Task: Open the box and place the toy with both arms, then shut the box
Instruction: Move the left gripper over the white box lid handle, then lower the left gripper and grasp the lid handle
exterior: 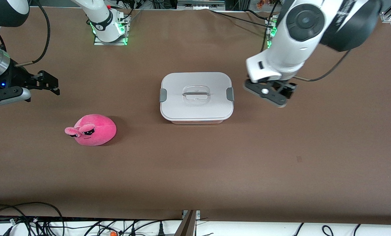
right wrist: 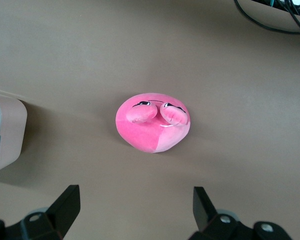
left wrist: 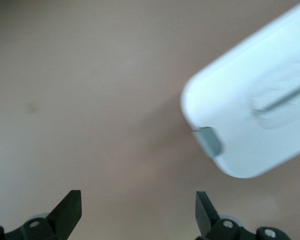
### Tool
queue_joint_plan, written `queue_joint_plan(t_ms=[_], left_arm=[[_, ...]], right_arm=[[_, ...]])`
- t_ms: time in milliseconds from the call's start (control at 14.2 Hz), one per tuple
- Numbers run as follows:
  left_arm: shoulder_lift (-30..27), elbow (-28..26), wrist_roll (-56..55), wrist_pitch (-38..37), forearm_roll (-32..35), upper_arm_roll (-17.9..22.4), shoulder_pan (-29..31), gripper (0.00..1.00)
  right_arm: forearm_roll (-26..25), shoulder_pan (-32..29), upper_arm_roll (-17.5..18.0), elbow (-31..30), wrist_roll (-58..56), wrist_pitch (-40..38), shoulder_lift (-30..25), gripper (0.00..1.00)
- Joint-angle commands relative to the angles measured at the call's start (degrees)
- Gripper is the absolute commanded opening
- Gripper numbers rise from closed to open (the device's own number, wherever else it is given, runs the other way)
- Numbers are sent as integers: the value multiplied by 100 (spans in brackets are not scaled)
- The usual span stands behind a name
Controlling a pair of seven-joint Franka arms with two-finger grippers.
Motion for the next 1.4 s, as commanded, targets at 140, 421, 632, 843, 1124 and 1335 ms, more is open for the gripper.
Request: queue_joint_plan(t_ms=[140, 421, 632, 843, 1124, 1335], left_arm=[[680, 256, 955, 773, -272, 73, -814, 100], [1190, 248, 1290, 1652, -228, 82, -1517, 100], [1454, 248, 1640, 2083, 123, 73, -1852, 100], [1525, 177, 2255, 2313, 177, 73, -1957, 100], [1516, 98, 2642, 2278, 352, 82, -2046, 100], [1569, 19, 2793, 2287, 370, 91, -2037, 100]], right_arm=[[1, -16, 6, 45, -69, -49, -21, 100], [10, -16, 6, 45, -69, -49, -12, 100], [10, -16, 15, 45, -69, -41, -21, 100], [10, -16, 15, 45, -69, -41, -21, 100], [10, -33, 6, 45, -60, -41, -12, 100], [-8, -42, -3, 45, -43, -15, -21, 100]])
